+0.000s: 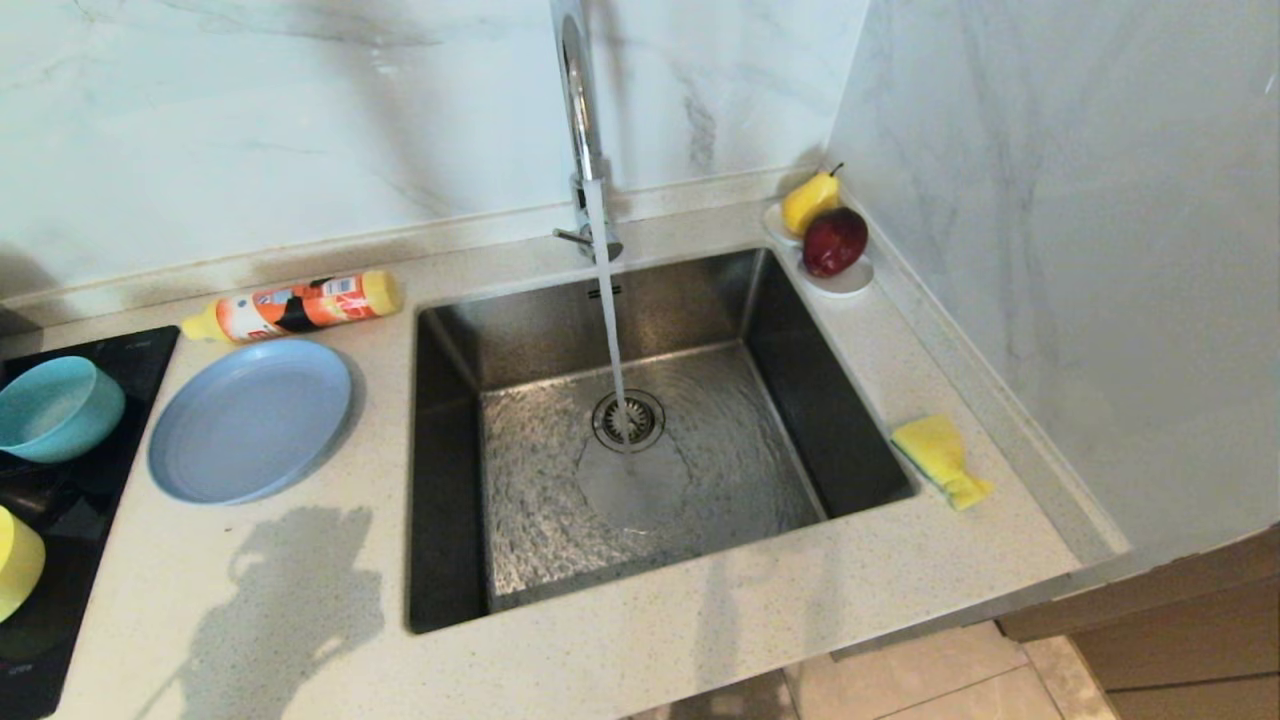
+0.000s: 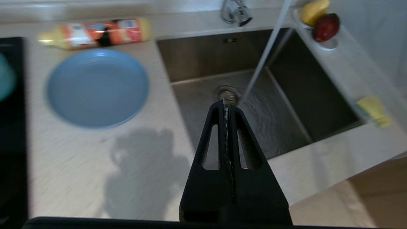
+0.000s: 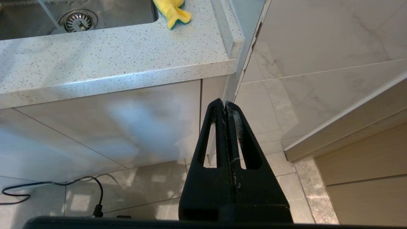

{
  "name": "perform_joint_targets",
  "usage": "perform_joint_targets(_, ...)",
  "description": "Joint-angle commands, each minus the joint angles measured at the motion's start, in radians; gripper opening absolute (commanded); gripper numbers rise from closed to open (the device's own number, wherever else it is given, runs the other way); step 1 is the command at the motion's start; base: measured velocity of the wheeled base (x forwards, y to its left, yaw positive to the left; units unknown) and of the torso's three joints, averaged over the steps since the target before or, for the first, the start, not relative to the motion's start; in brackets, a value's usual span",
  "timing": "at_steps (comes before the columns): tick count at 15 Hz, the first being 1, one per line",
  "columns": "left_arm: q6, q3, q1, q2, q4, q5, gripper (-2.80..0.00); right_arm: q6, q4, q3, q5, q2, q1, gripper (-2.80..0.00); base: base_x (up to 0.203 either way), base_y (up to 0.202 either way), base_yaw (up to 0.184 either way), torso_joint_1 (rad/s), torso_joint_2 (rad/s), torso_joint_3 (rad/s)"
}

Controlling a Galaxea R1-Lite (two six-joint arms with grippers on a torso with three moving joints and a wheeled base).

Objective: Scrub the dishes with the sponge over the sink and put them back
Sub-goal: Turn off the faucet

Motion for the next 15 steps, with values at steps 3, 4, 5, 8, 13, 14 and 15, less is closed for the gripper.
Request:
perform_joint_targets(3, -0.135, -0.347, -0.025, 0.615, 0.005, -0.074, -2.80, 0.000, 0.000, 0.000, 0.000, 0.002, 0.000, -2.80, 0.000, 0.000, 0.000, 0.000, 0.00, 0.000)
perform_joint_targets(4, -0.178, -0.430, -0.043, 0.721, 0.006, -0.087, -2.80, 0.000, 0.000, 0.000, 0.000, 0.002, 0.000, -2.80, 0.000, 0.000, 0.000, 0.000, 0.00, 0.000)
perform_joint_targets(5, -0.207, -0.490, -0.061, 0.803, 0.005, -0.096, -2.80, 0.000, 0.000, 0.000, 0.000, 0.002, 0.000, -2.80, 0.000, 0.000, 0.000, 0.000, 0.00, 0.000)
perform_joint_targets(8, -0.315, -0.655, -0.106, 1.025, -0.002, -0.153, -2.80, 0.000, 0.000, 0.000, 0.000, 0.002, 0.000, -2.80, 0.000, 0.000, 0.000, 0.000, 0.00, 0.000)
perform_joint_targets(13, -0.418, -0.709, -0.162, 1.186, -0.038, -0.234, -2.80, 0.000, 0.000, 0.000, 0.000, 0.002, 0.000, -2.80, 0.000, 0.000, 0.000, 0.000, 0.00, 0.000)
perform_joint_targets(14, -0.419, -0.711, -0.164, 1.209, -0.047, -0.234, -2.80, 0.000, 0.000, 0.000, 0.000, 0.002, 0.000, -2.80, 0.000, 0.000, 0.000, 0.000, 0.00, 0.000)
perform_joint_targets(15, -0.423, -0.714, -0.165, 1.227, -0.051, -0.235, -2.80, 0.000, 0.000, 0.000, 0.000, 0.002, 0.000, -2.80, 0.000, 0.000, 0.000, 0.000, 0.00, 0.000)
